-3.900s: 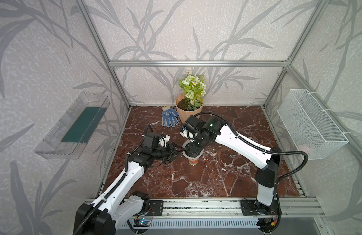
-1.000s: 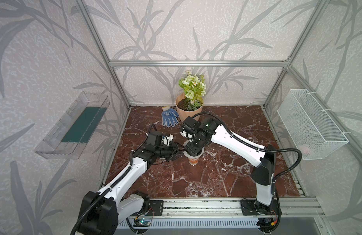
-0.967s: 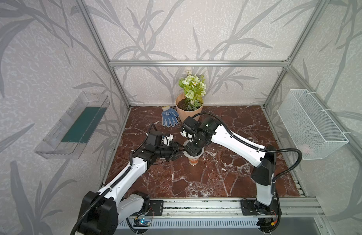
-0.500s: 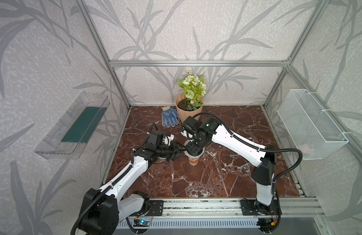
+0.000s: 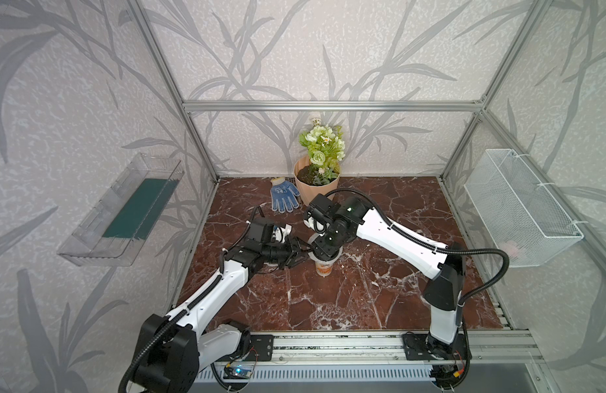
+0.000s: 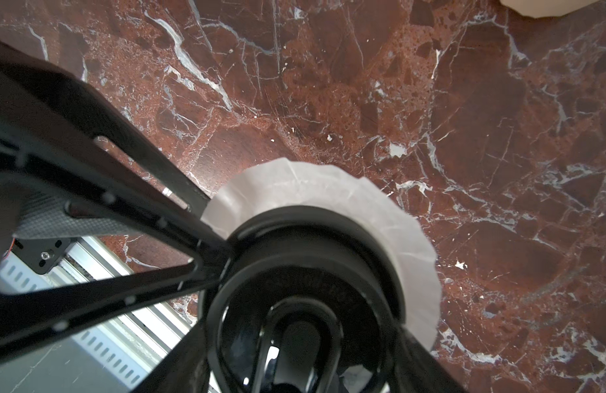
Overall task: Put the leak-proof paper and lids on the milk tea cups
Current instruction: Secure the cup lid on the cup.
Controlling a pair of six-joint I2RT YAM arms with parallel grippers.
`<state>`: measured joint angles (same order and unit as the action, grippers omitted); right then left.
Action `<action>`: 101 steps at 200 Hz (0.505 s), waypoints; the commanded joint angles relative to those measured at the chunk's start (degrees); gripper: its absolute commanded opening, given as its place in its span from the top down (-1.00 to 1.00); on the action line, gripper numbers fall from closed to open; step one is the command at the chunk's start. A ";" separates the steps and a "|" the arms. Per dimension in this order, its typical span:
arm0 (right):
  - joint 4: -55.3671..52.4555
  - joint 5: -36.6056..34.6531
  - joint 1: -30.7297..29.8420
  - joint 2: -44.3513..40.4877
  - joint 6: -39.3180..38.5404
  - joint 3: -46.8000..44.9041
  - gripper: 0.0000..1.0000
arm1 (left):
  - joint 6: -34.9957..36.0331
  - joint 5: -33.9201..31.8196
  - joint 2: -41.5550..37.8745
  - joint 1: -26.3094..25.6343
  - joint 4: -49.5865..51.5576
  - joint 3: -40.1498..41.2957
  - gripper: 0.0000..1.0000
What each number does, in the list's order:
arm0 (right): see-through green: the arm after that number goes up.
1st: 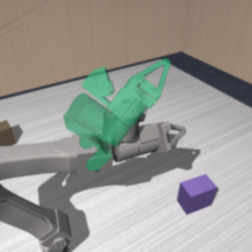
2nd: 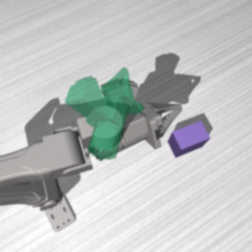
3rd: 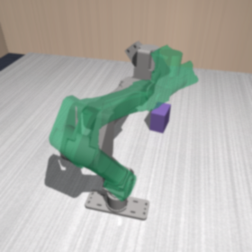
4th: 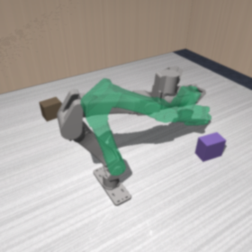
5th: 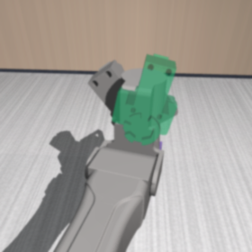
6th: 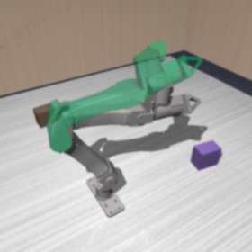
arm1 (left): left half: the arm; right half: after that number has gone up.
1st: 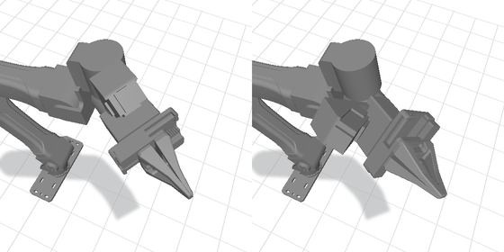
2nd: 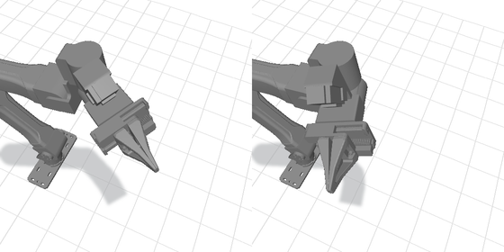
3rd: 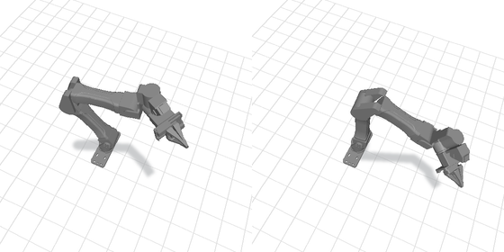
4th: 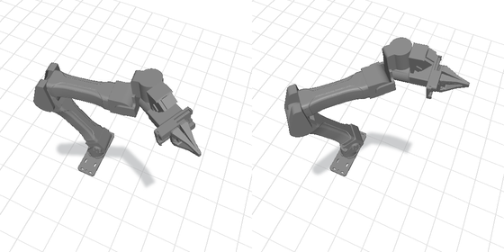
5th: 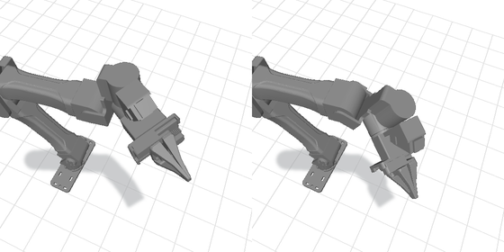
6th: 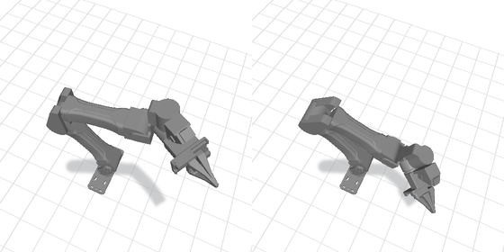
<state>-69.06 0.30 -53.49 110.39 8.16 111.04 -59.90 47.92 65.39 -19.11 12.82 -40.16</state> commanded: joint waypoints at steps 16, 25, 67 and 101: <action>-2.10 4.14 0.92 3.05 0.76 -5.51 -0.47 | 0.84 -0.46 1.41 -0.93 3.18 -1.14 0.02; -1.88 4.29 0.94 3.01 0.71 -6.05 -0.47 | 0.81 -0.55 1.41 -0.93 3.17 -1.21 0.02; -1.15 4.54 1.27 3.03 0.77 -8.58 -0.47 | 0.90 -0.42 1.85 -0.93 3.17 -1.36 0.01; -1.09 5.48 1.25 3.38 0.76 -9.73 -0.46 | 0.88 -0.45 1.85 -0.93 3.28 -1.39 0.01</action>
<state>-64.97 2.48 -52.49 107.83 8.16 106.34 -59.53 47.92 66.22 -19.14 13.23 -40.91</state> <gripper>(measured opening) 0.733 0.494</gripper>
